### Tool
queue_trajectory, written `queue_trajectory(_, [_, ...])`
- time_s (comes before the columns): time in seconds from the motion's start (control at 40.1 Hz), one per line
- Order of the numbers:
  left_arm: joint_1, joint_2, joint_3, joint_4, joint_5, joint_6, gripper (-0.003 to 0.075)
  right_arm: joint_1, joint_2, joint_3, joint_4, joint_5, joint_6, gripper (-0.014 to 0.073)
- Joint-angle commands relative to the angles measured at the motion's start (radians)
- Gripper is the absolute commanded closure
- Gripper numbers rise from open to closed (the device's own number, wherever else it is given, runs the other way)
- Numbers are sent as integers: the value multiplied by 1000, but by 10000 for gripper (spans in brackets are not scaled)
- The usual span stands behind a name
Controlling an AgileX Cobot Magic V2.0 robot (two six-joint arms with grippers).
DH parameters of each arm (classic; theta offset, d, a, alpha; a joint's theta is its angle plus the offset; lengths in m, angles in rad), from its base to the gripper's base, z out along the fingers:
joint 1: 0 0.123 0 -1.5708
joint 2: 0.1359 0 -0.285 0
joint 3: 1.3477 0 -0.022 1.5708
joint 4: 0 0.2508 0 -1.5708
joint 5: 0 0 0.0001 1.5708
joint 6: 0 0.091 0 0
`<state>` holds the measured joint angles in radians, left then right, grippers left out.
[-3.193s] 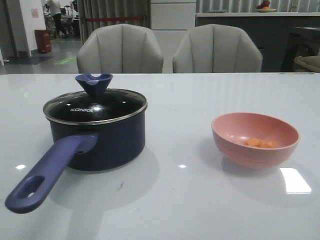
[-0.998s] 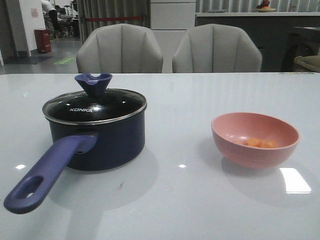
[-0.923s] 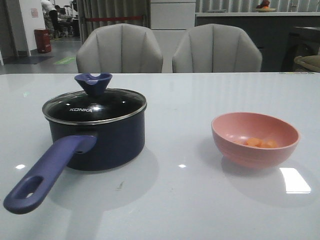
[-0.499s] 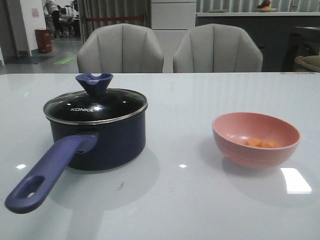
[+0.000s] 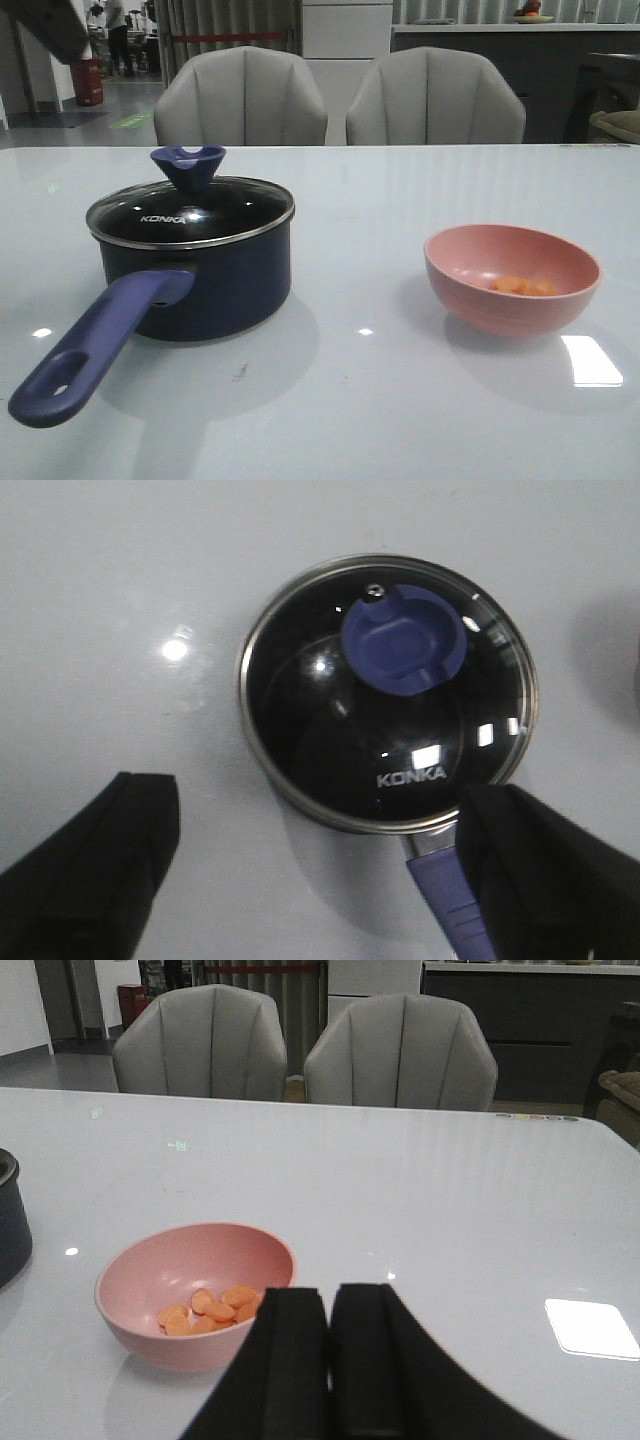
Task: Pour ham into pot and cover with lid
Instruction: 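Lower the left gripper onto the purple lid knob and close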
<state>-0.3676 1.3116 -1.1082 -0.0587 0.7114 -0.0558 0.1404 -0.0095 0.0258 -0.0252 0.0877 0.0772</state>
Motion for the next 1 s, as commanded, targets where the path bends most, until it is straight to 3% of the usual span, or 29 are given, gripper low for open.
queue_trajectory(0.0, [-33,72,-103,1,-22,-70,114,-6,-19,-4,-4,-81,-8,445])
queue_trajectory(0.299, [-81,287,-309,3,56,-204,114,-6,-19,-4,-4,-81,-8,445])
queue_trajectory(0.648, [-137,490,-591,143,303,-335,113,-6,-19,-4,-4,-81,-8,445])
queue_trajectory(0.973, [-137,566,-673,190,413,-416,113,-6,-20,-4,-4,-81,-8,445])
